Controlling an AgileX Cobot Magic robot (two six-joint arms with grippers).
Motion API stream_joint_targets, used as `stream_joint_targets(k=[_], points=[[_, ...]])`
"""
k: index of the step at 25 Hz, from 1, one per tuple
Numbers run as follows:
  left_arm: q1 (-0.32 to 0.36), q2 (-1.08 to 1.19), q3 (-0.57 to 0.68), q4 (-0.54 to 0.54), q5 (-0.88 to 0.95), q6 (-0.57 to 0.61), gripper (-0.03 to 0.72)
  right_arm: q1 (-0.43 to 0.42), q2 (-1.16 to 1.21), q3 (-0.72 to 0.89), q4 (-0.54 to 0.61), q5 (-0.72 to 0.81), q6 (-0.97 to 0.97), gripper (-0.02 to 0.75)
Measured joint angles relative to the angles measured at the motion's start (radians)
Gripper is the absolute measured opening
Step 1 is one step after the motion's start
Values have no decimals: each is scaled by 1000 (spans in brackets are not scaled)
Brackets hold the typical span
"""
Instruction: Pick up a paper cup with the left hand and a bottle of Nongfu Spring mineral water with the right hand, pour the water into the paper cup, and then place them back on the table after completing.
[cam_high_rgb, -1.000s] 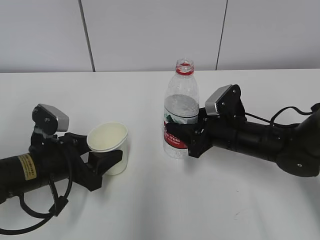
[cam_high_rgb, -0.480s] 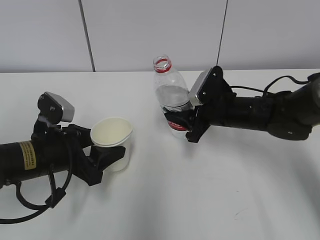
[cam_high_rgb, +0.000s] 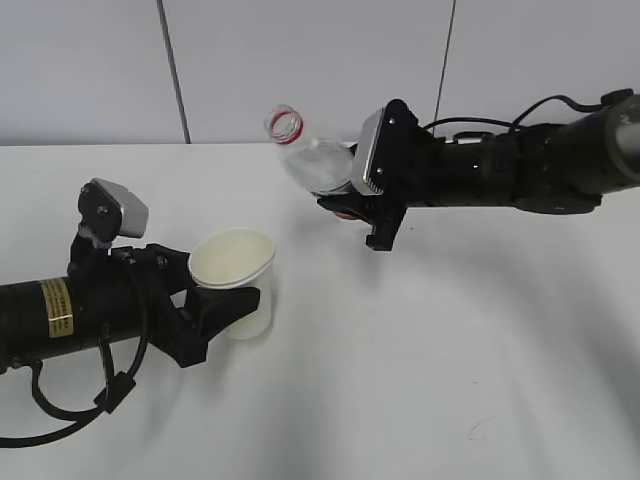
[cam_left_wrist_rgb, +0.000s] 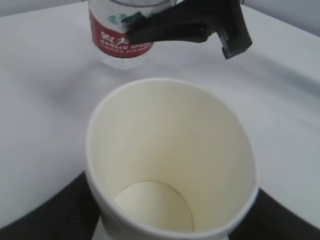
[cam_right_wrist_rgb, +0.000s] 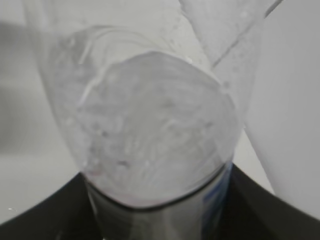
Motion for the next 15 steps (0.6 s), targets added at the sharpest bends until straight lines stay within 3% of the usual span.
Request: stream_joint_targets(k=[8,15], points=[[0,0,-8,4,-3,-8,447,89,0,-54,-22,126,-198,407],[0,0,-8,4,12,-10,447,95,0,-56,-22,136,-339,406]])
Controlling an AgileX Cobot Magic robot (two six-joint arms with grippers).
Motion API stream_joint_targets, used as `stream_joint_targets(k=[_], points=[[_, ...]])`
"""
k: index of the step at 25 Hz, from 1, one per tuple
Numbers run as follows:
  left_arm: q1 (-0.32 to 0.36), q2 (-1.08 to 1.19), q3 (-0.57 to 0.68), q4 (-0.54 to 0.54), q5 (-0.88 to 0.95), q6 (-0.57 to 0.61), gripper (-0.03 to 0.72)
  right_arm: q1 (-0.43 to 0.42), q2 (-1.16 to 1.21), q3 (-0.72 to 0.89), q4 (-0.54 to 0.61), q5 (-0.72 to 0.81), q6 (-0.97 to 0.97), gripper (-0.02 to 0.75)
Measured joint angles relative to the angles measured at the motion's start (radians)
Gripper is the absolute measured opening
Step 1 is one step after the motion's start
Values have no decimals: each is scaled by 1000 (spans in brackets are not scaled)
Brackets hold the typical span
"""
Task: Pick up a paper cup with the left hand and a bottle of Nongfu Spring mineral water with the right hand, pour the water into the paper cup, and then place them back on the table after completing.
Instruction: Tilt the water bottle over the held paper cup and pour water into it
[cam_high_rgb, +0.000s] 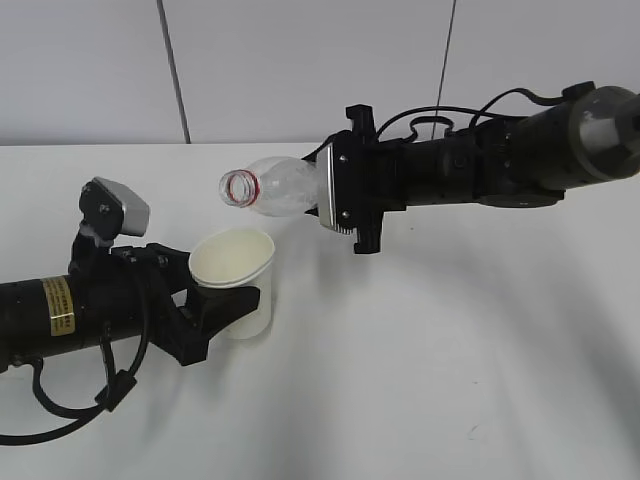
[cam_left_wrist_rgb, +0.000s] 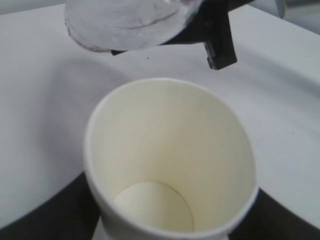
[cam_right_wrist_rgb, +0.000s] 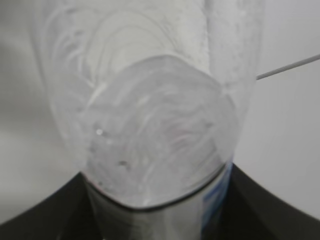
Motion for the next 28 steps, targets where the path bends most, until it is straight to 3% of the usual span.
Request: stream_joint_targets(k=[15,28], points=[[0,0,0,52,67,-1,447,0,0,-17,18,46,-265,404],[0,0,-1,86,78,-1,447,0,0,-56,18,48,-352,402]])
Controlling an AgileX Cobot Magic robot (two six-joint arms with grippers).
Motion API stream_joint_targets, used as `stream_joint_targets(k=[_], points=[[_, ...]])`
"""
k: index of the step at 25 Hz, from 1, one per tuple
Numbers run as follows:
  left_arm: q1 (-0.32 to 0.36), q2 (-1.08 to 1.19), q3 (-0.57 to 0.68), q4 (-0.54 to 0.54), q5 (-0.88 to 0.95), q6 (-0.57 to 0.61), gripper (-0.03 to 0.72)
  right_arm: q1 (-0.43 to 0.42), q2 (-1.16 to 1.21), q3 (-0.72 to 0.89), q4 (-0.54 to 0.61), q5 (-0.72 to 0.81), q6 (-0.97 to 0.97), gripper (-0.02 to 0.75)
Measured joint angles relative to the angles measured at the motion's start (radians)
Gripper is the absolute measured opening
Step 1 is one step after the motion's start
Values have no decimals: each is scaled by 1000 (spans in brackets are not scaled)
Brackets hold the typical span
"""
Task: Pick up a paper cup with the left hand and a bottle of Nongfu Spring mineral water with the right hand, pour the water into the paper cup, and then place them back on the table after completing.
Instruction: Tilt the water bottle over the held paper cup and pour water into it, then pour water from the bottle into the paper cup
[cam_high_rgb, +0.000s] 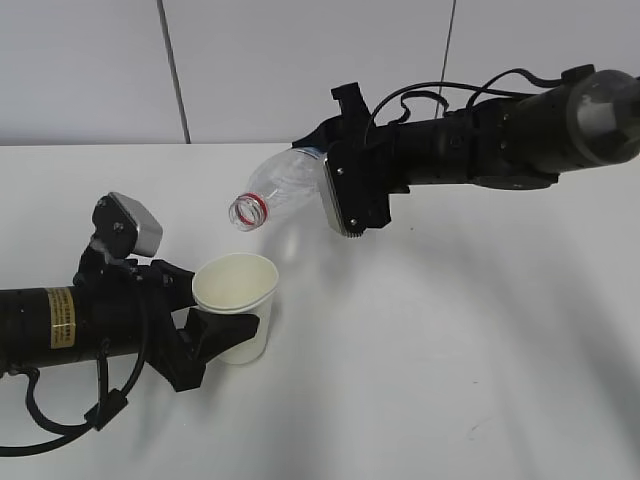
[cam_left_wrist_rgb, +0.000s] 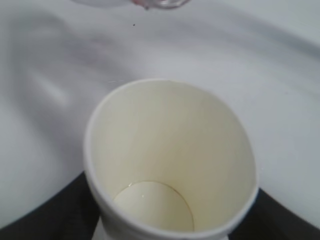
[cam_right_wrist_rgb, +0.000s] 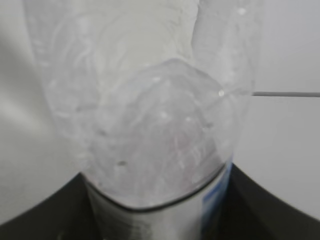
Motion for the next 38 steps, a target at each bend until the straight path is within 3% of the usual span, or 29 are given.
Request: stream_joint_targets(k=[38], points=[[0,0,0,74,-26,0,447,0,0,-4,0,2,-228,401]])
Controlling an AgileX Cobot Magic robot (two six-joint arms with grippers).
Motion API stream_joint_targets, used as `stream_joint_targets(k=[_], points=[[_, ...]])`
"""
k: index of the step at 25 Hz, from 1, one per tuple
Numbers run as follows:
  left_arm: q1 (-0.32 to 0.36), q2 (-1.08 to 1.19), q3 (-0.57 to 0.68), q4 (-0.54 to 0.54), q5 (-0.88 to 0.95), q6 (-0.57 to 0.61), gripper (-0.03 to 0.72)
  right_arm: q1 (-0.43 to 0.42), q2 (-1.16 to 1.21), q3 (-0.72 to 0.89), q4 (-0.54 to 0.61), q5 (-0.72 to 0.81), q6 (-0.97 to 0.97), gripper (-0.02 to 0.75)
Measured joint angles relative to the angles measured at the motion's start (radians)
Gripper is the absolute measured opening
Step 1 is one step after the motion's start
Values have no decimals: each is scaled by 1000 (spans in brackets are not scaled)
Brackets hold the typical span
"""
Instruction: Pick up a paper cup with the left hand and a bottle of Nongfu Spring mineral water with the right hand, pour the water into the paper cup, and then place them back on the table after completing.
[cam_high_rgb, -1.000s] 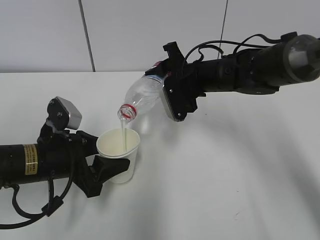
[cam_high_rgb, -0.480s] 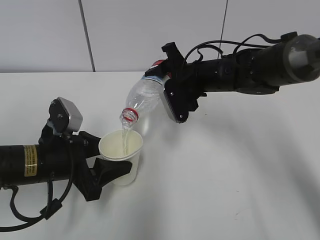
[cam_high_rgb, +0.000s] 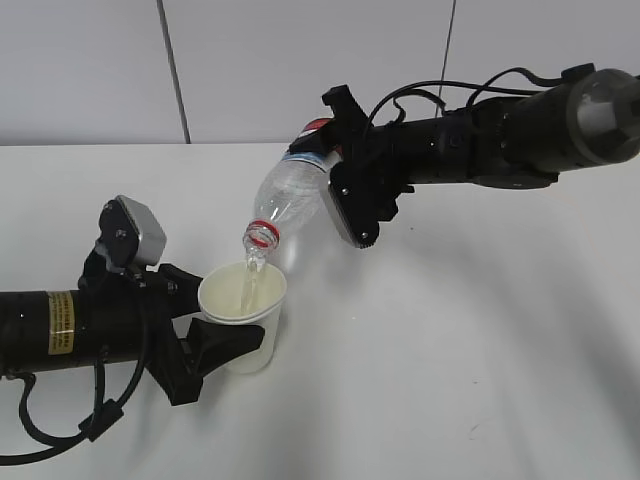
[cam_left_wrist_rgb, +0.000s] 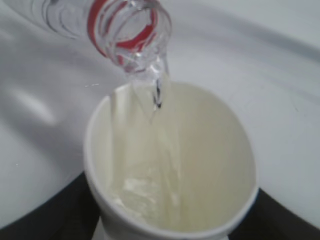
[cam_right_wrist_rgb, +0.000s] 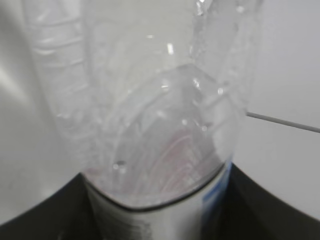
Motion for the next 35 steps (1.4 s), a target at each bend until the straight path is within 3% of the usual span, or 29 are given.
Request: stream_joint_targets(k=[35], points=[[0,0,0,4,1,0,447,0,0,-6,0,0,-27,400]])
